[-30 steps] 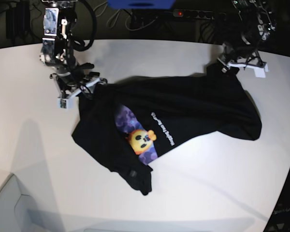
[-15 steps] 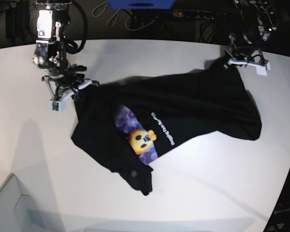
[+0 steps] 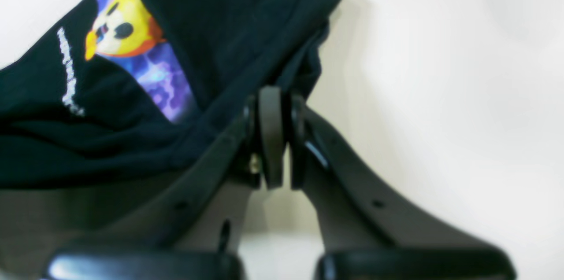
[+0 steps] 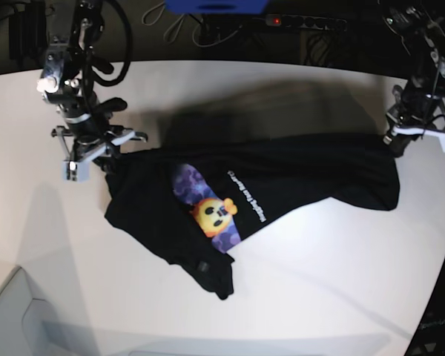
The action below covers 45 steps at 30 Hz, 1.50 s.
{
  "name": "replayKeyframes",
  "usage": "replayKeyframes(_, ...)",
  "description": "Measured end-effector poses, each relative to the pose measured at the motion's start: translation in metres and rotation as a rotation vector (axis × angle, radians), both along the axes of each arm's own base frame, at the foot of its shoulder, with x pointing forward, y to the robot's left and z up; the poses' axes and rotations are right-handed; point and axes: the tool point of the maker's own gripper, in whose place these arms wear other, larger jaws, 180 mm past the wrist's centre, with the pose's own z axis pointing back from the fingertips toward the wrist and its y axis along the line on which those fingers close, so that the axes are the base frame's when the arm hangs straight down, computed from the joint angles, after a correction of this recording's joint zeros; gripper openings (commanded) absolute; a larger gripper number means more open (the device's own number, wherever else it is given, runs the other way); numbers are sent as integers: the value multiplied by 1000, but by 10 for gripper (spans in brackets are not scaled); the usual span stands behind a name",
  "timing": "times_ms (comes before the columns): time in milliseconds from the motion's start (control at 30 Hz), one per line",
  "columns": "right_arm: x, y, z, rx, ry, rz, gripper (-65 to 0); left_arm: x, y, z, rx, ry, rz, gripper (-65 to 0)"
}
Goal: Layout the t-shirt on the table in an organized manner, then fold the t-shirt properly
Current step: 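Regrasp the shirt edges with both grippers, then lift the shirt with both grippers and lay it flat across the table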
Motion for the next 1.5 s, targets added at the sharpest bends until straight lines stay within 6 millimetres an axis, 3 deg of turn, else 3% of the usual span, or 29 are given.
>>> replayKeyframes(133,19,26,14,6,-43,82,-650,35,2,23,0,-65,-32,-647)
replayKeyframes(267,60,32,57,-29,-174,129,-650,88,2,55,6,-129,-108,-647)
replayKeyframes(367,96,25,76,-36,-231,117,-650,126,5,79,27,-185,-141,-647)
replayKeyframes(467,130,7,80,-53,-224,95,-650,158,-7,76,37,-138,-208,-647)
replayKeyframes(533,154,-9,93,-60,-237,55,-650,184,-16,90,36,-149,-257,-647)
replayKeyframes(633,186,-27,131,-74,-306,27,-650,234,-27,132,62,-228,-293,-647)
replayKeyframes(767,214,-49,215,-121,-476,-4,-650,289,-54,196,77,-342,-342,-647)
replayKeyframes(967,220,-95,310,-161,-647,-90,-650,323,-72,231,115,-392,-361,-647)
replayKeyframes(1067,208,-113,339,-144,-730,-146,-650,328,-80,258,126,-447,-377,-647)
replayKeyframes(1167,201,-124,312,-139,-686,-170,-650,327,-77,256,133,-449,-369,-647)
replayKeyframes(1267,188,-124,247,-142,-546,-169,-650,321,-78,211,115,-363,-383,-647)
replayKeyframes(1333,176,-116,223,-140,-513,-158,-650,314,-77,181,103,-304,-382,-647)
replayKeyframes(1400,164,-104,217,-137,-518,-141,-650,308,-75,159,100,-262,-378,-647)
replayKeyframes(1500,145,-94,210,-145,-535,-135,-650,300,-71,144,105,-243,-371,-647)
